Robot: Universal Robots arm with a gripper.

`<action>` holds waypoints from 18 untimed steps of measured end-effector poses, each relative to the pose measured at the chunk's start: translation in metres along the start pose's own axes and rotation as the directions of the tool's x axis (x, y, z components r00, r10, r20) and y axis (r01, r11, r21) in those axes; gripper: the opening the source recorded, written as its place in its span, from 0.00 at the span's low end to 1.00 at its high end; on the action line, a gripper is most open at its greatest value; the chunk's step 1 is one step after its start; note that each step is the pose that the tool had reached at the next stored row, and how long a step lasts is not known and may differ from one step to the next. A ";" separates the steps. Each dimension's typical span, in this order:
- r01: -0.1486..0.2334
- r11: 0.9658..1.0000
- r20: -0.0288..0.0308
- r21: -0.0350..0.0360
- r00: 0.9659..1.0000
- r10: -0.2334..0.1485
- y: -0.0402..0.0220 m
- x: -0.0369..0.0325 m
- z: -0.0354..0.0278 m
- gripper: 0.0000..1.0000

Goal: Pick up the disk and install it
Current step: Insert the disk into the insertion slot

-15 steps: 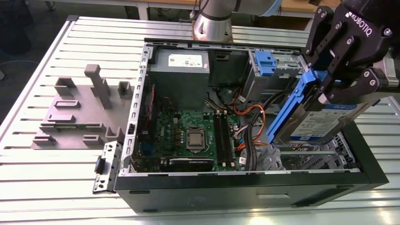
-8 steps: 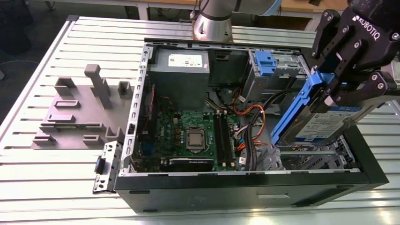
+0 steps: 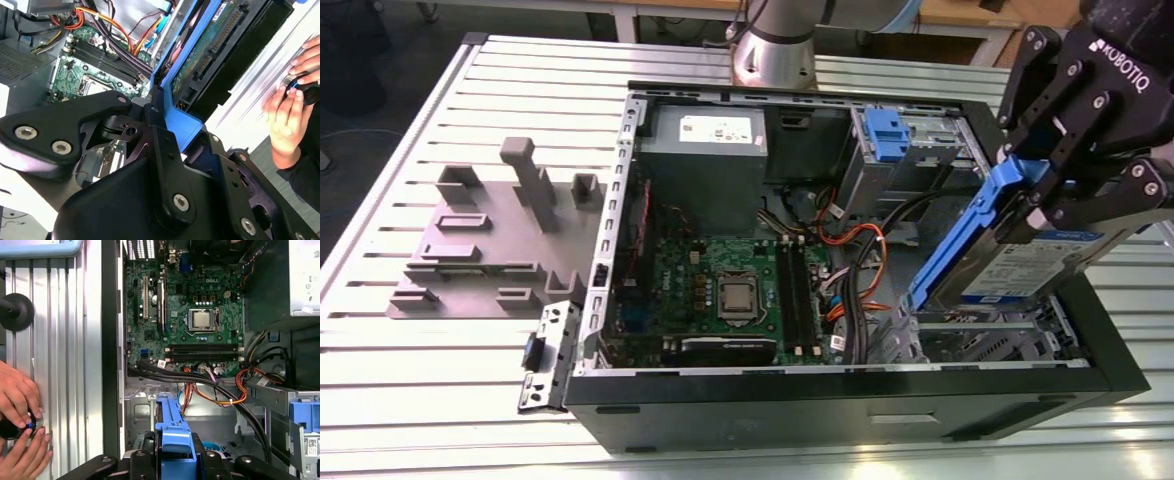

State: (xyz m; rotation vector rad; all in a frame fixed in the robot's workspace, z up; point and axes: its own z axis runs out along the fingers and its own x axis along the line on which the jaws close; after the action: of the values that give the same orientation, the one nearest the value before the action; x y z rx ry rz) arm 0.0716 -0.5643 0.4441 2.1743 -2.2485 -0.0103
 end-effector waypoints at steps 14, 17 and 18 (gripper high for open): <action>0.000 1.000 0.000 0.000 1.000 0.000 -0.0025 0.0001 0.0089 0.37; 0.000 1.000 0.000 0.000 1.000 0.000 -0.0030 0.0000 0.0106 0.37; 0.000 1.000 0.000 0.000 1.000 0.000 -0.0032 0.0000 0.0110 0.37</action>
State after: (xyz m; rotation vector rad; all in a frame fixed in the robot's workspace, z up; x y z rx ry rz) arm 0.0747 -0.5645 0.4330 2.1742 -2.2485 -0.0102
